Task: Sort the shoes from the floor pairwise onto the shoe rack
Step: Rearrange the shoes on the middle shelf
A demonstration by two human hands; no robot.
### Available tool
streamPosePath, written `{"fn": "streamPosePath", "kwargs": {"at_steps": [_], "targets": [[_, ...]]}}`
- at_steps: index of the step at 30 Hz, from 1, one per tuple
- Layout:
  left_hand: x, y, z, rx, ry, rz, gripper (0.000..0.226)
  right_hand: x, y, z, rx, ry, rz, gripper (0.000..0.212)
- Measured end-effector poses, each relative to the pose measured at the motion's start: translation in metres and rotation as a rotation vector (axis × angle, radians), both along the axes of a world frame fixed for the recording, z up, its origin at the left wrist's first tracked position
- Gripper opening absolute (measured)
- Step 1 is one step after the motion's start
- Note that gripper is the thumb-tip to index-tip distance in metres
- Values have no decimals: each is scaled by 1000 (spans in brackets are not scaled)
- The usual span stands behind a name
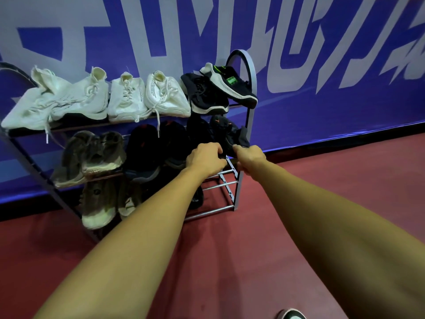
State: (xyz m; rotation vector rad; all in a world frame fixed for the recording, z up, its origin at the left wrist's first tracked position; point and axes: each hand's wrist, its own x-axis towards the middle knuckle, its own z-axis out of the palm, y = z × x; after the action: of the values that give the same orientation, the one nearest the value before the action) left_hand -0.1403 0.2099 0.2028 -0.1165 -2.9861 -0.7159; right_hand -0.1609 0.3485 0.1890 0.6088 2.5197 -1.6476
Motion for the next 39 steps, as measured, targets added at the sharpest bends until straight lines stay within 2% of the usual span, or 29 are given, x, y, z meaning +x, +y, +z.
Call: {"fn": "streamPosePath", "kwargs": {"at_steps": [4,7,10,14,19,23,24,26,29,34,36,39], "targets": [[-6,-1,-3,22,-16,24,41,-5,3,4,-546,-58,-149,30],[-7,-3,-4,58,-31,32,40,-8,6,3,-617,-124,-181,28],[-9,-7,-6,122,-48,27,39,-2,5,8,-679,-183,-181,13],[-6,-9,-5,262,-39,49,28,13,4,18,-777,-256,-90,10],[7,-11,11,498,-73,142,52,25,2,26,-782,-335,133,30],[20,-20,25,874,-160,254,70,40,2,41,-708,-347,304,28],[23,-24,26,952,-187,253,59,45,1,46,-681,-341,334,32],[33,-34,30,1057,-258,223,19,53,-1,52,-651,-314,366,43],[45,-54,33,1116,-351,177,19,62,-4,56,-661,-229,294,48],[65,-76,40,1099,-492,91,16,53,-14,43,-682,-169,135,25],[70,-81,40,1079,-510,85,18,52,-20,38,-693,-170,72,14],[69,-85,42,1045,-467,186,22,56,-22,37,-708,-177,19,15]]}}
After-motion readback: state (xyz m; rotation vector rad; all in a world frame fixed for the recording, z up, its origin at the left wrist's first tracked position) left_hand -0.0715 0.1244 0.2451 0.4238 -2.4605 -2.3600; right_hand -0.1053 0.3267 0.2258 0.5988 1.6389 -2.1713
